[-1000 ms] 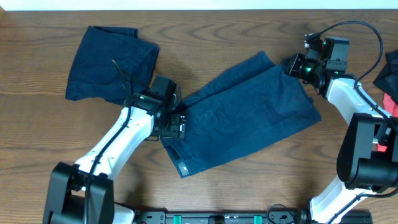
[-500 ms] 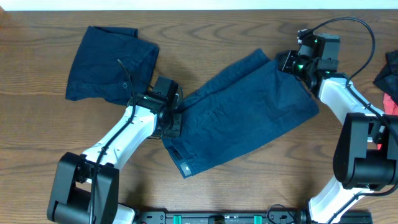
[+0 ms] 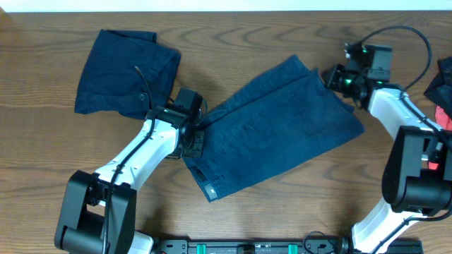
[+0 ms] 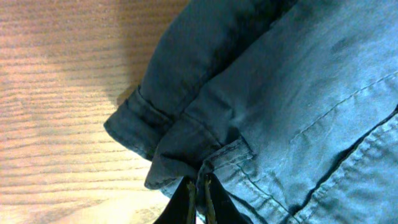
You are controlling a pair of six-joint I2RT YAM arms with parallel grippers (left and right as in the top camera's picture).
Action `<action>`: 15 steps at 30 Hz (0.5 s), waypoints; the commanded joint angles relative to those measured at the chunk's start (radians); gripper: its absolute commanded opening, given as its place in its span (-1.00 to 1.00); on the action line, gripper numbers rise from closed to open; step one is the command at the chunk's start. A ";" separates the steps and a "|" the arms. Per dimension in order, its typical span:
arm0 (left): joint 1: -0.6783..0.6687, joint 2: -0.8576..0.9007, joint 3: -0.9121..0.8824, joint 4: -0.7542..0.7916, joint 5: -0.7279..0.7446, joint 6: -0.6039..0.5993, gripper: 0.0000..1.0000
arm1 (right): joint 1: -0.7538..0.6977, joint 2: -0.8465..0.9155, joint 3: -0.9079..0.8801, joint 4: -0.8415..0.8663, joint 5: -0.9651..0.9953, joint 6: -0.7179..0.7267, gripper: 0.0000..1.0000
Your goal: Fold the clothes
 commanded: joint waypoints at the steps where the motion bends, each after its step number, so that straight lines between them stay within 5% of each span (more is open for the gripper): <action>1: 0.002 0.011 -0.006 0.003 -0.015 0.010 -0.88 | 0.010 0.013 -0.005 -0.013 -0.068 -0.005 -0.95; 10: 0.002 0.011 -0.006 0.002 -0.014 0.017 -0.86 | 0.184 0.219 -0.008 0.233 0.015 0.133 -0.97; 15: 0.003 0.010 -0.006 -0.001 -0.015 0.017 -0.49 | 0.219 0.282 -0.007 0.417 0.010 0.224 -0.98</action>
